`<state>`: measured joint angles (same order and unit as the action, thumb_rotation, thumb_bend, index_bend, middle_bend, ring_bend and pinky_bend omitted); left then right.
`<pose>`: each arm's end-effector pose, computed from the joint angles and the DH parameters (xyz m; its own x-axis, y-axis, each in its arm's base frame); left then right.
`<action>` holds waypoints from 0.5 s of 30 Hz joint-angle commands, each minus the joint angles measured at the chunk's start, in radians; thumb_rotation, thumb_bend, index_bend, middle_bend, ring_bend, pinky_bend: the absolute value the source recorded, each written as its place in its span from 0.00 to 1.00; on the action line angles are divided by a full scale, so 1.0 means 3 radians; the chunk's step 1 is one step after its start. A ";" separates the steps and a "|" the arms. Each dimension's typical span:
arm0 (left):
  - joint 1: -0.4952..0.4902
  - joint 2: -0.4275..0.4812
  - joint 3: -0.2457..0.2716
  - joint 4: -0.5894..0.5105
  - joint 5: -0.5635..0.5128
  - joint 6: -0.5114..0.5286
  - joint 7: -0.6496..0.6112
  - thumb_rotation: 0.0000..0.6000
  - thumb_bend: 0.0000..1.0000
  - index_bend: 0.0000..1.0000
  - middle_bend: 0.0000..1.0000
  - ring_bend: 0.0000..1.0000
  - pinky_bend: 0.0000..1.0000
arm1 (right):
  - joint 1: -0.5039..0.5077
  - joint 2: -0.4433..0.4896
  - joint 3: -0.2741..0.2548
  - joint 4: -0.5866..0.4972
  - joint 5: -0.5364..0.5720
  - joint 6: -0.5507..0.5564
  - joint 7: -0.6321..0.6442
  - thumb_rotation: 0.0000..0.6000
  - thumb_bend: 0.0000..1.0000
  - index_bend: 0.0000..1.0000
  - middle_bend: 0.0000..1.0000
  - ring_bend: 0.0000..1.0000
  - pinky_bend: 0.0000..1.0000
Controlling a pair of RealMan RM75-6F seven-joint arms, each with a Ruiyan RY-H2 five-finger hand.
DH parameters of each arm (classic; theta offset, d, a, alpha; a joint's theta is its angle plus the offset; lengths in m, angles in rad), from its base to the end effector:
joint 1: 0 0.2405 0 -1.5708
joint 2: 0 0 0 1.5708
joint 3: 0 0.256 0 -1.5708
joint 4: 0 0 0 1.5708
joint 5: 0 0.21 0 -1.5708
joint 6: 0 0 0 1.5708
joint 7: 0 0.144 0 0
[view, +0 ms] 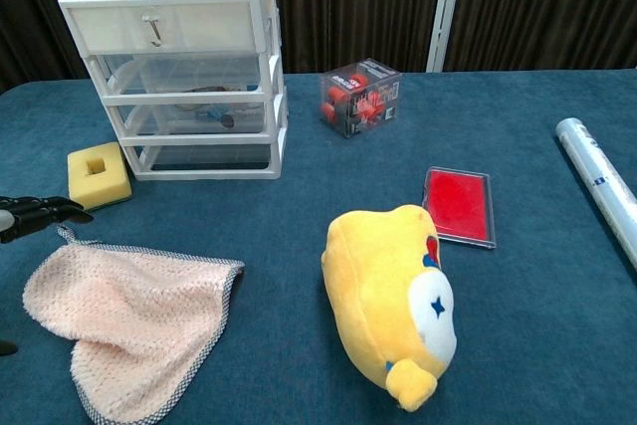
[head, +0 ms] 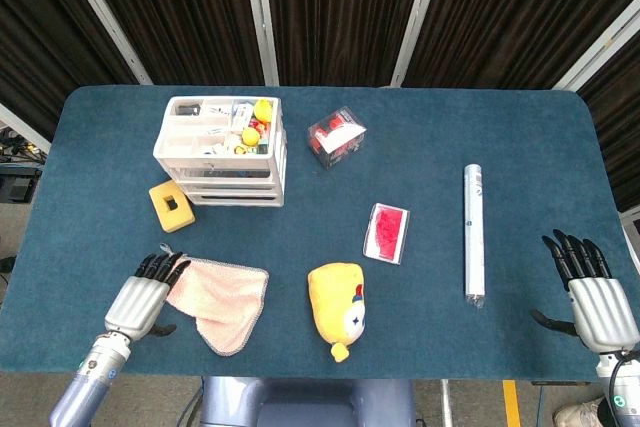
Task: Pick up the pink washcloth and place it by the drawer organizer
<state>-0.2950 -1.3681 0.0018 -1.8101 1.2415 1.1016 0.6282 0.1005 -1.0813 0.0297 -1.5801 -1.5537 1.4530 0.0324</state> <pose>-0.2349 0.1979 0.0154 0.5495 0.3950 0.7362 0.8354 -0.2438 -0.4927 -0.3142 -0.1821 0.1646 0.4360 -0.0438 0.8989 -0.8988 -0.0709 0.4325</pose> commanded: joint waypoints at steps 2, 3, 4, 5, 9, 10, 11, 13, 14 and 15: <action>-0.0137 -0.0227 -0.0065 0.0052 -0.0270 -0.0059 0.0276 1.00 0.07 0.12 0.00 0.00 0.06 | 0.0004 0.0002 0.0001 -0.0003 0.0002 -0.0009 0.0009 1.00 0.00 0.00 0.00 0.00 0.00; -0.0151 -0.0252 -0.0074 0.0065 -0.0295 -0.0057 0.0300 1.00 0.07 0.12 0.01 0.00 0.06 | 0.0004 0.0002 0.0000 -0.0001 0.0002 -0.0010 0.0010 1.00 0.00 0.00 0.00 0.00 0.00; -0.0166 -0.0276 -0.0082 0.0076 -0.0320 -0.0057 0.0321 1.00 0.08 0.13 0.01 0.00 0.07 | 0.0004 0.0001 -0.0001 0.0000 0.0002 -0.0011 0.0012 1.00 0.00 0.00 0.00 0.00 0.00; -0.0187 -0.0311 -0.0096 0.0091 -0.0356 -0.0056 0.0347 1.00 0.10 0.14 0.02 0.00 0.08 | 0.0007 0.0002 0.0001 -0.0002 0.0003 -0.0013 0.0014 1.00 0.00 0.00 0.00 0.00 0.00; -0.0280 -0.0435 -0.0144 0.0132 -0.0477 -0.0060 0.0445 1.00 0.15 0.17 0.08 0.01 0.11 | 0.0009 0.0003 0.0001 0.0000 0.0007 -0.0022 0.0025 1.00 0.00 0.00 0.00 0.00 0.00; -0.0303 -0.0460 -0.0151 0.0139 -0.0503 -0.0060 0.0473 1.00 0.15 0.18 0.09 0.02 0.12 | 0.0010 0.0003 0.0001 -0.0001 0.0008 -0.0024 0.0026 1.00 0.00 0.00 0.00 0.00 0.00; -0.0323 -0.0483 -0.0154 0.0142 -0.0527 -0.0057 0.0503 1.00 0.15 0.19 0.10 0.03 0.12 | 0.0010 0.0004 0.0002 0.0000 0.0010 -0.0025 0.0027 1.00 0.00 0.00 0.00 0.00 0.00; -0.0362 -0.0530 -0.0155 0.0149 -0.0566 -0.0041 0.0571 1.00 0.15 0.20 0.11 0.04 0.13 | 0.0012 0.0004 0.0003 0.0000 0.0008 -0.0024 0.0029 1.00 0.00 0.00 0.00 0.00 0.00; -0.0377 -0.0550 -0.0153 0.0152 -0.0587 -0.0032 0.0596 1.00 0.15 0.20 0.11 0.04 0.13 | 0.0012 0.0005 0.0003 0.0000 0.0008 -0.0025 0.0029 1.00 0.00 0.00 0.00 0.00 0.00; -0.0390 -0.0568 -0.0151 0.0155 -0.0609 -0.0023 0.0618 1.00 0.15 0.20 0.11 0.04 0.13 | 0.0013 0.0005 0.0003 0.0000 0.0009 -0.0026 0.0031 1.00 0.00 0.00 0.00 0.00 0.00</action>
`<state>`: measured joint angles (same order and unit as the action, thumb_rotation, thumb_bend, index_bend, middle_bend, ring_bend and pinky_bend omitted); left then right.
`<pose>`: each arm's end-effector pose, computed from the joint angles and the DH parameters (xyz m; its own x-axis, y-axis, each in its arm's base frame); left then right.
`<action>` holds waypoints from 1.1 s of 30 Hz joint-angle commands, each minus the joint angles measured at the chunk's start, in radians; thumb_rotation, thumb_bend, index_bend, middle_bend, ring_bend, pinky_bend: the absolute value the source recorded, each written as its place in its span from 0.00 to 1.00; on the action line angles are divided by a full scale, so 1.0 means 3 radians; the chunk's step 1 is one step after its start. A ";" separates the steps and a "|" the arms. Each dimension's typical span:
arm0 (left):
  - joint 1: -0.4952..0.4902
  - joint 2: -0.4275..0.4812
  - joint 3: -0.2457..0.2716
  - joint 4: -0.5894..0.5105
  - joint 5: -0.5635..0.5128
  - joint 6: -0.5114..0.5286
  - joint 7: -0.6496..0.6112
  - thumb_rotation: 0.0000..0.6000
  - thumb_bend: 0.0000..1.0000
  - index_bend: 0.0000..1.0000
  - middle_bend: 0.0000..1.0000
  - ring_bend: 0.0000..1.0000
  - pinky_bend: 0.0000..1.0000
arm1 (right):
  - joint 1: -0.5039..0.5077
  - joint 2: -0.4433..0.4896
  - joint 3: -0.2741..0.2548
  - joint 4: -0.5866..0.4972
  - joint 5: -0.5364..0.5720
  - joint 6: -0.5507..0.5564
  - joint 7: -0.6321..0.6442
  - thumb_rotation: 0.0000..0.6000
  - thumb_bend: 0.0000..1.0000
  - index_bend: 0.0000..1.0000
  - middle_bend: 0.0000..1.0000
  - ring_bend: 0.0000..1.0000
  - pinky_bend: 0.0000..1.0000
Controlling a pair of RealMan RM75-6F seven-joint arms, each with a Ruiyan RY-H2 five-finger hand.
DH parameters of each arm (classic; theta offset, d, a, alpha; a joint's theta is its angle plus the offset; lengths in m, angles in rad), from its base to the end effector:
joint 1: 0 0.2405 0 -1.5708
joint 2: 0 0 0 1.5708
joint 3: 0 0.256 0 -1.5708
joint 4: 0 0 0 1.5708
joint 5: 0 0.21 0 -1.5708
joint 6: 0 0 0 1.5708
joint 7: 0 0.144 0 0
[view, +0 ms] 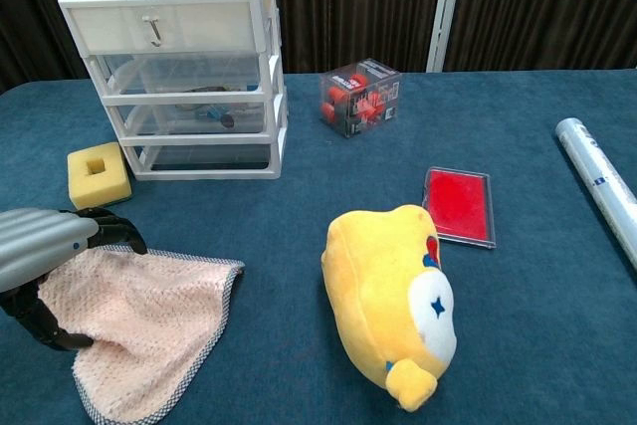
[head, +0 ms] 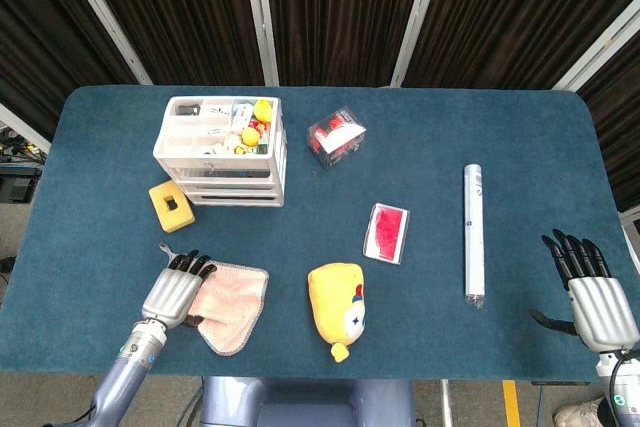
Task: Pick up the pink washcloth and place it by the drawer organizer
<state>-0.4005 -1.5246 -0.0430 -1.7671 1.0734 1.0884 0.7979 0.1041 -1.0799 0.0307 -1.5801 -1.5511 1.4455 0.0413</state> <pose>-0.2042 0.2213 -0.0254 0.5803 0.4011 0.7088 0.8144 -0.2780 -0.5094 -0.3144 -0.1834 0.1644 0.4294 -0.0492 0.9018 -0.9021 -0.0708 0.4257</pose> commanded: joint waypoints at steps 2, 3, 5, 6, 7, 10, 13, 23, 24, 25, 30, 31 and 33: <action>-0.0061 -0.0088 0.0003 0.0025 -0.0090 0.0043 0.0089 1.00 0.16 0.21 0.12 0.06 0.14 | 0.0000 0.0003 -0.0001 -0.0001 -0.0001 -0.0001 0.0008 1.00 0.00 0.00 0.00 0.00 0.00; -0.0071 -0.0113 0.0006 0.0032 -0.0117 0.0059 0.0104 1.00 0.16 0.22 0.13 0.07 0.15 | 0.0000 0.0004 -0.0002 -0.0001 -0.0003 0.0000 0.0011 1.00 0.00 0.00 0.00 0.00 0.00; -0.0087 -0.0147 0.0013 0.0052 -0.0145 0.0083 0.0122 1.00 0.18 0.24 0.16 0.10 0.18 | 0.0000 0.0007 -0.0002 -0.0001 -0.0003 -0.0001 0.0014 1.00 0.00 0.00 0.00 0.00 0.00; -0.0095 -0.0162 0.0017 0.0065 -0.0152 0.0094 0.0129 1.00 0.20 0.27 0.18 0.12 0.20 | 0.0004 0.0012 0.0001 -0.0008 -0.0001 -0.0005 0.0017 1.00 0.00 0.00 0.00 0.00 0.00; -0.0101 -0.0175 0.0023 0.0079 -0.0159 0.0106 0.0134 1.00 0.24 0.31 0.21 0.16 0.22 | 0.0001 0.0013 -0.0003 -0.0009 0.0001 -0.0008 0.0019 1.00 0.00 0.00 0.00 0.00 0.00; -0.0115 -0.0222 0.0034 0.0148 -0.0129 0.0158 0.0128 1.00 0.42 0.55 0.40 0.32 0.34 | -0.0002 0.0013 -0.0006 -0.0008 0.0000 -0.0005 0.0024 1.00 0.00 0.00 0.00 0.00 0.00; -0.0112 -0.0268 0.0031 0.0208 -0.0013 0.0248 0.0063 1.00 0.61 0.79 0.63 0.52 0.45 | -0.0003 0.0013 -0.0004 -0.0012 0.0003 -0.0004 0.0023 1.00 0.00 0.00 0.00 0.00 0.00; -0.0343 -0.0014 0.0078 0.0408 0.1103 0.0419 -0.0177 1.00 0.76 0.94 0.78 0.65 0.53 | -0.0005 0.0014 -0.0002 -0.0017 0.0011 -0.0006 0.0022 1.00 0.00 0.00 0.00 0.00 0.00; -0.0401 0.0058 0.0071 0.0432 0.1245 0.0413 -0.0189 1.00 0.76 0.94 0.78 0.65 0.53 | -0.0005 0.0013 -0.0002 -0.0016 0.0011 -0.0005 0.0021 1.00 0.00 0.00 0.00 0.00 0.00; -0.0451 0.0124 0.0069 0.0453 0.1361 0.0399 -0.0214 1.00 0.76 0.94 0.78 0.65 0.53 | -0.0005 0.0013 -0.0002 -0.0017 0.0011 -0.0006 0.0021 1.00 0.00 0.00 0.00 0.00 0.00; -0.0727 0.0478 0.0040 0.0566 0.1920 0.0329 -0.0393 1.00 0.76 0.94 0.79 0.66 0.53 | -0.0005 0.0011 0.0001 -0.0019 0.0017 -0.0007 0.0018 1.00 0.00 0.00 0.00 0.00 0.00; -0.0774 0.0534 0.0038 0.0593 0.2013 0.0323 -0.0443 1.00 0.76 0.94 0.79 0.66 0.53 | -0.0005 0.0011 0.0001 -0.0020 0.0017 -0.0006 0.0016 1.00 0.00 0.00 0.00 0.00 0.00; -0.0891 0.0651 0.0047 0.0682 0.2249 0.0306 -0.0543 1.00 0.75 0.95 0.79 0.66 0.53 | -0.0005 0.0010 0.0002 -0.0022 0.0019 -0.0006 0.0015 1.00 0.00 0.00 0.00 0.00 0.00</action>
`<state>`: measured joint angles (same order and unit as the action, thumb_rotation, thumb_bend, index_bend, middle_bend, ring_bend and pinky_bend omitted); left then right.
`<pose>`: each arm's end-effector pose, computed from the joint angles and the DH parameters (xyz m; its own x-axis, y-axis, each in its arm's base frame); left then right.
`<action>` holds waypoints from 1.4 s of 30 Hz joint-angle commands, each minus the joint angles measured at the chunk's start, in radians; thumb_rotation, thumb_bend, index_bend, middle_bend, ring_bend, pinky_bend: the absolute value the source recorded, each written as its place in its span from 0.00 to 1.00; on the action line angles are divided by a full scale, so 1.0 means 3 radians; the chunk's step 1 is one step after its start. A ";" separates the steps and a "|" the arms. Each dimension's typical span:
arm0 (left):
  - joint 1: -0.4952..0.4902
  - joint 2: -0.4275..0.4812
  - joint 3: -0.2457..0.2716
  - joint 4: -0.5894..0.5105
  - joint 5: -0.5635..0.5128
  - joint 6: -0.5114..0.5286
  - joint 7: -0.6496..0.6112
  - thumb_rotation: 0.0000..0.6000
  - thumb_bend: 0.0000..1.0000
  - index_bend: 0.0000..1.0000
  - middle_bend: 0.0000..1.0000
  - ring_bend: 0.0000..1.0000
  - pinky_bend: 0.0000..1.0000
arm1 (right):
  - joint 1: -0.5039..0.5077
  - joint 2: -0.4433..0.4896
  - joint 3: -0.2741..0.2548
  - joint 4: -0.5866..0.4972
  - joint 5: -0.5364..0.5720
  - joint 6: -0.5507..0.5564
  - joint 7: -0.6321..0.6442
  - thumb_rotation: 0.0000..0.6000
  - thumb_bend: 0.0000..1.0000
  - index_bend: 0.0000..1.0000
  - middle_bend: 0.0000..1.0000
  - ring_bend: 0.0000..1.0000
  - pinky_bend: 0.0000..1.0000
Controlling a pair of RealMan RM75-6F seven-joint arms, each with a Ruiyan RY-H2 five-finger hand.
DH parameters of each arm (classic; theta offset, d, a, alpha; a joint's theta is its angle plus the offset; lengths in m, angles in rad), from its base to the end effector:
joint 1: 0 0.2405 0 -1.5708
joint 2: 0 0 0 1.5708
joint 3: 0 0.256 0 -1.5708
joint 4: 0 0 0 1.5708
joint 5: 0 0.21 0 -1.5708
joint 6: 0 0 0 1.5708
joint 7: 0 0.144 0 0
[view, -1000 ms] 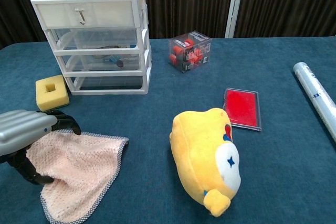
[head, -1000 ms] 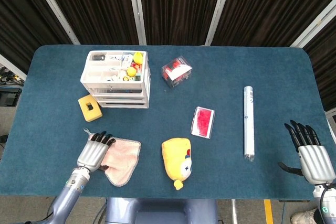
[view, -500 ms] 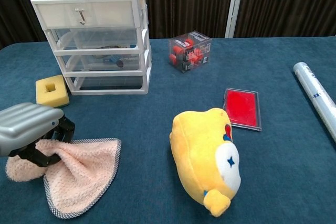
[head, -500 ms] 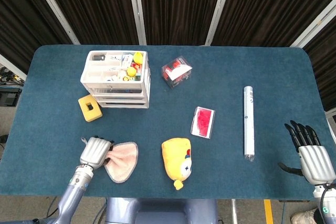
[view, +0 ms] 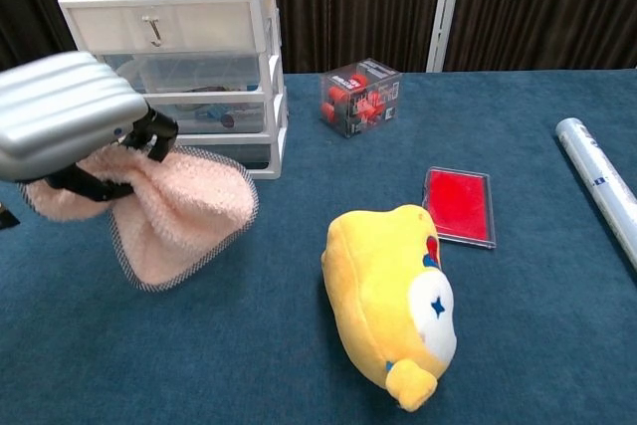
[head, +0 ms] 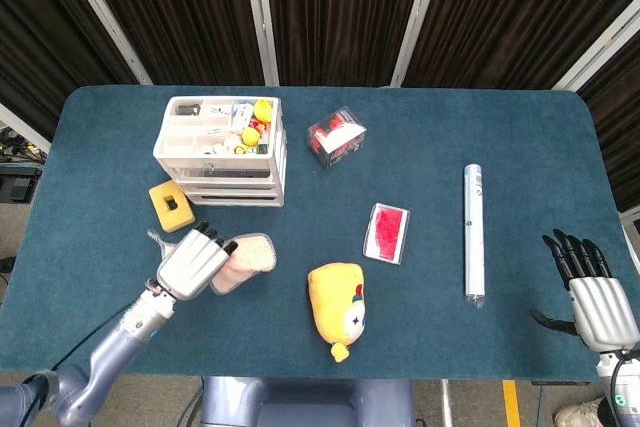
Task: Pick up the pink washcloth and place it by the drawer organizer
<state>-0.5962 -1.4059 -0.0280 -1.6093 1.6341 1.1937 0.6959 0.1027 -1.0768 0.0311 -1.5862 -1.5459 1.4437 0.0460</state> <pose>-0.1498 0.2719 0.0243 0.7391 -0.2348 0.6313 0.4027 -0.5973 -0.6936 -0.3144 -0.1830 0.1649 0.4219 -0.0516 0.9052 -0.9059 -0.0644 0.4185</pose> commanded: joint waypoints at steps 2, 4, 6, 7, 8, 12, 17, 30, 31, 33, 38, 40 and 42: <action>-0.0373 0.0359 0.0039 0.0285 0.0640 -0.0077 -0.0347 1.00 0.75 0.95 0.80 0.66 0.53 | -0.0001 -0.0001 0.0002 -0.0002 0.0004 0.0002 -0.0004 1.00 0.00 0.00 0.00 0.00 0.00; -0.0508 0.0440 0.0077 0.0469 0.0904 -0.0083 -0.0426 1.00 0.74 0.95 0.80 0.66 0.53 | -0.0002 -0.0002 0.0002 -0.0001 0.0002 0.0006 -0.0005 1.00 0.00 0.00 0.00 0.00 0.00; -0.0616 0.0477 0.0108 0.0629 0.1113 -0.0067 -0.0479 1.00 0.74 0.95 0.80 0.66 0.53 | -0.0004 -0.0003 0.0002 -0.0002 0.0001 0.0009 -0.0005 1.00 0.00 0.00 0.00 0.00 0.00; -0.0656 0.0483 0.0116 0.0700 0.1187 -0.0047 -0.0514 1.00 0.74 0.95 0.80 0.66 0.53 | -0.0005 -0.0003 0.0002 -0.0002 0.0002 0.0009 -0.0005 1.00 0.00 0.00 0.00 0.00 0.00; -0.0687 0.0482 0.0125 0.0766 0.1246 -0.0028 -0.0549 1.00 0.74 0.95 0.80 0.66 0.53 | -0.0005 -0.0003 0.0003 -0.0002 0.0002 0.0010 -0.0005 1.00 0.00 0.00 0.00 0.00 0.00; -0.0800 0.0431 0.0155 0.1031 0.1421 0.0069 -0.0747 1.00 0.74 0.95 0.80 0.66 0.53 | -0.0007 -0.0006 0.0005 -0.0006 0.0010 0.0011 -0.0005 1.00 0.00 0.00 0.00 0.00 0.00; -0.0886 0.0291 0.0163 0.1334 0.1490 0.0166 -0.0972 1.00 0.74 0.96 0.80 0.66 0.53 | -0.0012 -0.0005 0.0007 -0.0010 0.0014 0.0015 -0.0002 1.00 0.00 0.00 0.00 0.00 0.00; -0.1018 -0.0098 0.0188 0.1780 0.1432 0.0170 -0.1205 1.00 0.73 0.96 0.80 0.66 0.53 | -0.0006 -0.0009 0.0013 0.0002 0.0017 0.0008 0.0014 1.00 0.00 0.00 0.00 0.00 0.00; -0.1026 -0.0115 0.0190 0.1793 0.1428 0.0168 -0.1206 1.00 0.73 0.96 0.80 0.66 0.53 | -0.0006 -0.0009 0.0012 0.0001 0.0016 0.0009 0.0017 1.00 0.00 0.00 0.00 0.00 0.00; -0.1039 -0.0146 0.0190 0.1809 0.1404 0.0148 -0.1209 1.00 0.73 0.96 0.80 0.66 0.53 | -0.0006 -0.0008 0.0012 0.0003 0.0011 0.0012 0.0017 1.00 0.00 0.00 0.00 0.00 0.00; -0.1086 -0.0206 0.0165 0.1817 0.1345 0.0104 -0.1188 1.00 0.73 0.96 0.80 0.66 0.53 | -0.0005 -0.0010 0.0014 0.0006 0.0013 0.0011 0.0018 1.00 0.00 0.00 0.00 0.00 0.00; -0.1106 -0.0222 0.0152 0.1821 0.1326 0.0098 -0.1184 1.00 0.73 0.95 0.80 0.66 0.53 | -0.0005 -0.0010 0.0013 0.0006 0.0011 0.0011 0.0019 1.00 0.00 0.00 0.00 0.00 0.00; -0.1126 -0.0231 0.0142 0.1825 0.1305 0.0087 -0.1184 1.00 0.73 0.95 0.80 0.66 0.53 | -0.0004 -0.0009 0.0013 0.0006 0.0015 0.0006 0.0020 1.00 0.00 0.00 0.00 0.00 0.00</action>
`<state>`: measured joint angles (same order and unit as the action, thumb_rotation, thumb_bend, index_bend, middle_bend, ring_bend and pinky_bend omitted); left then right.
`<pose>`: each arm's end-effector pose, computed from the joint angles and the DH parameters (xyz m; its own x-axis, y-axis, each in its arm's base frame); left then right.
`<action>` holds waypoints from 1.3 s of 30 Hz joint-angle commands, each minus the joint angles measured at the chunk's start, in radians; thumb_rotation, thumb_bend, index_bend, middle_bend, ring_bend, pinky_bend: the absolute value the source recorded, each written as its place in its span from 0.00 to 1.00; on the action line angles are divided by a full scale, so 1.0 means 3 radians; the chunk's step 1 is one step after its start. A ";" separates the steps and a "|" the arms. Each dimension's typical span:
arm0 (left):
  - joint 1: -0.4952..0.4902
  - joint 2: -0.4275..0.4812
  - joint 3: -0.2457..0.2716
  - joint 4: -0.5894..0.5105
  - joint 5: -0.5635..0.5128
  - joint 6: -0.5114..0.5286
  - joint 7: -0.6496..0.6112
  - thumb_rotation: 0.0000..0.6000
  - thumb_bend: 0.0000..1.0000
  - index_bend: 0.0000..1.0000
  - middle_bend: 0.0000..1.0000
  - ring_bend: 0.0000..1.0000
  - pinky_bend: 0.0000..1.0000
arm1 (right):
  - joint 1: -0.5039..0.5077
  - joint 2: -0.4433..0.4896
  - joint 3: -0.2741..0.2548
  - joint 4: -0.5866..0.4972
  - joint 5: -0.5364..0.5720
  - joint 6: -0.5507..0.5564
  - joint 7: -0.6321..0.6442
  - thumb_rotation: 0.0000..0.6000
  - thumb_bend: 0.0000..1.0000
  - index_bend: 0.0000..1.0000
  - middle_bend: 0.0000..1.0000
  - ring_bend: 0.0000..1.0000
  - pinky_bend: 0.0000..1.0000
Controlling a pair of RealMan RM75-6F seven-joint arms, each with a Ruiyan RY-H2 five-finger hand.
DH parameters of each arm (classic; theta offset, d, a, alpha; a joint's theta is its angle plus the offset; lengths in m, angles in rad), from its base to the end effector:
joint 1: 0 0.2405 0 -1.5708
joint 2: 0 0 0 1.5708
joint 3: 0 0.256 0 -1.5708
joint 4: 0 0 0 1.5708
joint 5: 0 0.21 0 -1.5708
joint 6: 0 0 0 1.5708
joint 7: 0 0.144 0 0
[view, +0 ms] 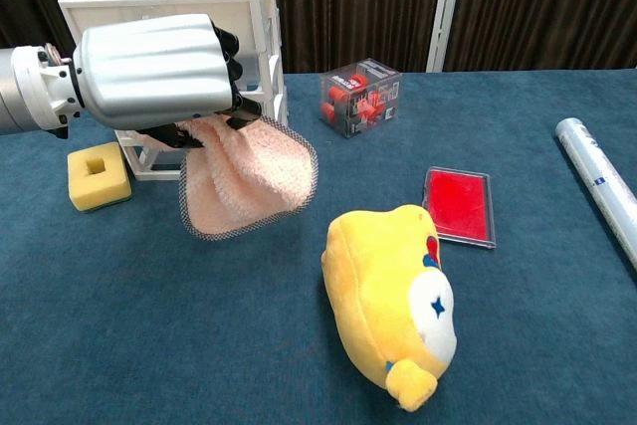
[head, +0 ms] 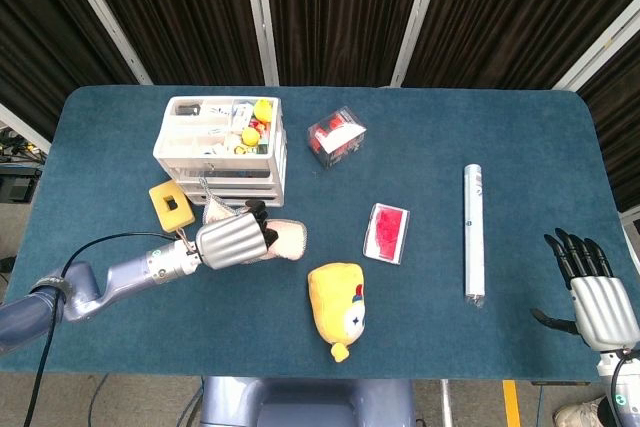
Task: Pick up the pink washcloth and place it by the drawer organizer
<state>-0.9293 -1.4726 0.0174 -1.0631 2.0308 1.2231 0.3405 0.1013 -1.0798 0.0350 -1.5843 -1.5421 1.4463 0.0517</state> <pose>-0.1177 0.3528 0.0164 0.6388 -0.6058 0.4743 -0.1420 -0.6987 -0.7012 -0.3148 -0.1835 0.1652 0.4149 -0.0460 0.9087 -0.9092 -0.0595 0.4121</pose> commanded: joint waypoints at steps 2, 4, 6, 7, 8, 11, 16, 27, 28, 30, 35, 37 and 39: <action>-0.0034 -0.0015 -0.0019 0.0010 -0.0045 -0.0035 0.0007 1.00 0.73 0.96 0.80 0.66 0.53 | 0.0002 0.0003 0.0001 0.0001 0.0004 -0.0006 0.0006 1.00 0.00 0.00 0.00 0.00 0.00; -0.0049 -0.0020 -0.0025 0.0015 -0.0064 -0.0050 0.0012 1.00 0.73 0.96 0.80 0.66 0.53 | 0.0003 0.0004 0.0001 -0.0001 0.0003 -0.0008 0.0013 1.00 0.00 0.00 0.00 0.00 0.00; -0.0063 -0.0028 -0.0027 0.0021 -0.0080 -0.0061 0.0013 1.00 0.73 0.96 0.80 0.66 0.53 | 0.0004 0.0006 0.0000 0.0000 -0.0002 -0.0006 0.0016 1.00 0.00 0.00 0.00 0.00 0.00; -0.0068 -0.0031 -0.0025 0.0026 -0.0088 -0.0066 0.0016 1.00 0.73 0.96 0.80 0.66 0.53 | 0.0004 0.0006 0.0000 0.0001 -0.0004 -0.0005 0.0016 1.00 0.00 0.00 0.00 0.00 0.00; -0.0072 -0.0035 -0.0025 0.0031 -0.0098 -0.0071 0.0018 1.00 0.73 0.96 0.80 0.66 0.53 | 0.0004 0.0006 -0.0001 0.0001 -0.0003 -0.0006 0.0019 1.00 0.00 0.00 0.00 0.00 0.00; -0.0073 -0.0055 -0.0025 0.0050 -0.0137 -0.0081 0.0019 1.00 0.72 0.96 0.80 0.66 0.53 | 0.0005 0.0007 -0.0001 0.0000 -0.0002 -0.0009 0.0024 1.00 0.00 0.00 0.00 0.00 0.00; -0.0081 -0.0093 -0.0027 0.0085 -0.0183 -0.0072 0.0009 1.00 0.72 0.96 0.80 0.66 0.53 | 0.0005 0.0006 -0.0002 0.0005 -0.0009 -0.0006 0.0027 1.00 0.00 0.00 0.00 0.00 0.00; -0.0089 -0.0182 0.0001 0.0152 -0.0239 -0.0030 -0.0022 1.00 0.72 0.95 0.80 0.66 0.53 | 0.0006 0.0006 -0.0003 0.0005 -0.0009 -0.0006 0.0028 1.00 0.00 0.00 0.00 0.00 0.00; -0.0088 -0.0184 0.0003 0.0154 -0.0242 -0.0027 -0.0022 1.00 0.72 0.95 0.80 0.66 0.53 | 0.0005 0.0006 -0.0003 0.0005 -0.0009 -0.0006 0.0029 1.00 0.00 0.00 0.00 0.00 0.00; -0.0085 -0.0189 0.0011 0.0166 -0.0251 -0.0020 -0.0018 1.00 0.72 0.95 0.80 0.66 0.53 | 0.0006 0.0006 -0.0004 0.0006 -0.0012 -0.0005 0.0027 1.00 0.00 0.00 0.00 0.00 0.00; -0.0089 -0.0193 0.0018 0.0185 -0.0287 -0.0035 -0.0039 1.00 0.72 0.96 0.80 0.66 0.53 | 0.0005 0.0006 -0.0005 0.0006 -0.0020 0.0002 0.0020 1.00 0.00 0.00 0.00 0.00 0.00; -0.0093 -0.0205 0.0011 0.0198 -0.0307 -0.0039 -0.0046 1.00 0.72 0.95 0.80 0.66 0.53 | 0.0004 0.0006 -0.0005 0.0005 -0.0017 0.0002 0.0022 1.00 0.00 0.00 0.00 0.00 0.00; -0.0096 -0.0221 0.0007 0.0211 -0.0325 -0.0043 -0.0049 1.00 0.72 0.95 0.80 0.66 0.53 | 0.0004 0.0006 -0.0004 0.0005 -0.0018 0.0004 0.0023 1.00 0.00 0.00 0.00 0.00 0.00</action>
<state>-0.9577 -1.5381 0.0202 -1.0006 1.9341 1.2107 0.3262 0.1025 -1.0780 0.0339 -1.5828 -1.5476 1.4476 0.0587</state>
